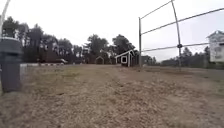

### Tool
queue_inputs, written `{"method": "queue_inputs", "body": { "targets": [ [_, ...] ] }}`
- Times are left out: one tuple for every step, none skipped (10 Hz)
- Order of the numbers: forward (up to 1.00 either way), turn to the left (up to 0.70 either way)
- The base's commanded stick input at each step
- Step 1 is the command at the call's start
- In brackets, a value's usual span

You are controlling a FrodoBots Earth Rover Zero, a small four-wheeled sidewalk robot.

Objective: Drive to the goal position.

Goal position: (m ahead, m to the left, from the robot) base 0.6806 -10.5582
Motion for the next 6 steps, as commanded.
{"method": "queue_inputs", "body": {
  "targets": [
    [0.7,0.0],
    [0.7,0.0],
    [0.7,0.0],
    [0.7,0.0],
    [0.7,0.0],
    [0.7,0.0]
  ]
}}
